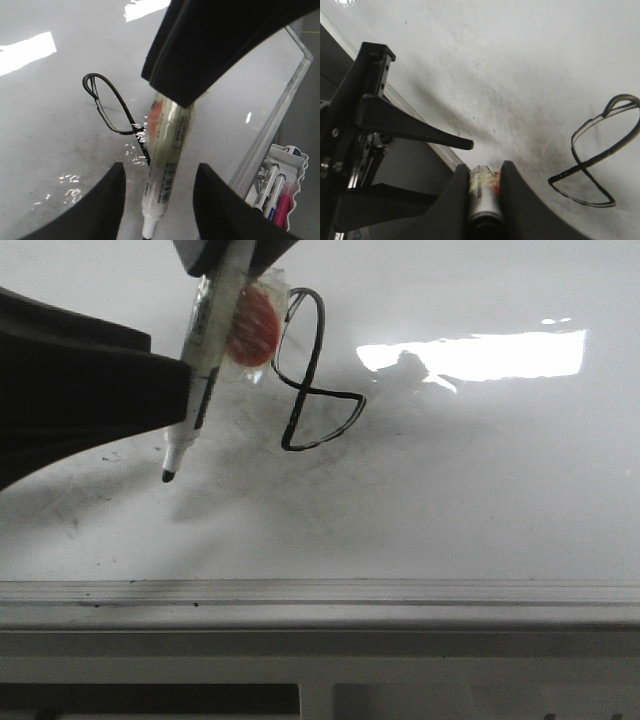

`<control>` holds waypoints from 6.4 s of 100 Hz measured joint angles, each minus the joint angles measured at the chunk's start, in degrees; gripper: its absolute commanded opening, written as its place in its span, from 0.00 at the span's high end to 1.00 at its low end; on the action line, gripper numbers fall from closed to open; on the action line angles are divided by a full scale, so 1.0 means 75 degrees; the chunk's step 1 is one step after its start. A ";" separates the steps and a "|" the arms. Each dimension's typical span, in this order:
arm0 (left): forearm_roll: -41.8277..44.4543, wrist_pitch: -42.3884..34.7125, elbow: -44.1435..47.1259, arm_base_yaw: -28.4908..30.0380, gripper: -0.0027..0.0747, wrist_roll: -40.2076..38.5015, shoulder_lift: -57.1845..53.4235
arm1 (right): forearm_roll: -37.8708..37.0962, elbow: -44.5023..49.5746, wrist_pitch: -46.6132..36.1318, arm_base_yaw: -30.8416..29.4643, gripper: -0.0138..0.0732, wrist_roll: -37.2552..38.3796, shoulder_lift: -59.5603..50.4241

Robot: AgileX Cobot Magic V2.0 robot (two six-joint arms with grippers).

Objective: Write number 8 on whiteboard

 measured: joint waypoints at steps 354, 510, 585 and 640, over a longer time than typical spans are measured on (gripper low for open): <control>-0.1241 0.3130 0.2081 -0.0035 0.99 -0.2293 -0.6375 | -0.3517 0.7701 -0.4303 0.0069 0.92 0.0000 -0.9664; -0.2117 0.6905 0.2081 0.5235 0.99 0.0367 -0.7965 | -0.3528 0.7739 -0.4289 0.0069 0.92 0.0000 -0.9692; -0.2151 0.6949 0.2081 0.5635 0.99 0.0349 -0.7965 | -0.3528 0.7739 -0.4289 0.0069 0.92 0.0000 -0.9692; -0.2151 0.6949 0.2081 0.5640 0.99 0.0349 -0.7965 | -0.2947 0.7789 -0.3986 0.0069 0.92 -0.0124 -0.9692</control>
